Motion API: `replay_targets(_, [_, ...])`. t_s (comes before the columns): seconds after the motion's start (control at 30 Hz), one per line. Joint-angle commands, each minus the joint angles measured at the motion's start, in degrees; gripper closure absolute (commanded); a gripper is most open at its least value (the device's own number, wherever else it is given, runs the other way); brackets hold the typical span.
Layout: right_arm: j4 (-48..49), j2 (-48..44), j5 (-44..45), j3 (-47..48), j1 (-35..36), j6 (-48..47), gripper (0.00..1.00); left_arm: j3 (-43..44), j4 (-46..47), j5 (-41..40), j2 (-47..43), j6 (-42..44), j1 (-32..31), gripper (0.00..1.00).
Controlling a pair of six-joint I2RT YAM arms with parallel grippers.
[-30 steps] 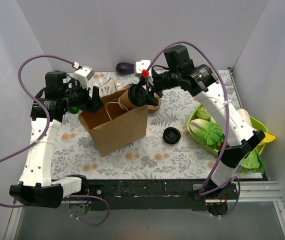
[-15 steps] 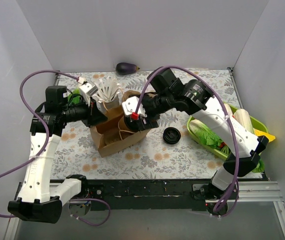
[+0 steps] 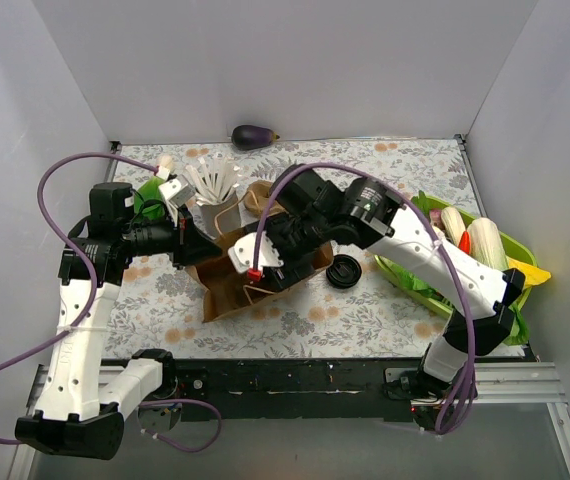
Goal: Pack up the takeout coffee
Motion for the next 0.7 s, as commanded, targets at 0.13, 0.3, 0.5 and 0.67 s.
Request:
replay_targets(0.13, [1.38,-1.22,4.64,-3.9,5.33,-2.54,0.99,2.52,1.55,7.91,-0.11,-6.2,-0.13,1.0])
replay_targets(0.3, [3.47,-4.03,5.26,-10.93,5.42,-3.59,0.99,0.07,4.18,8.97,-1.08,-9.18,-0.13,0.99])
replay_targets(0.5, [6.55,-6.67,8.06,-18.31,5.42,-0.79,0.99,-1.96,7.35,8.27,-2.84,-11.74,-0.13,0.93])
replay_targets(0.67, [12.25,-10.88,8.34,-24.99,5.25,5.09,0.99,-1.52,8.4,7.39,-2.31,-11.48,-0.13,0.56])
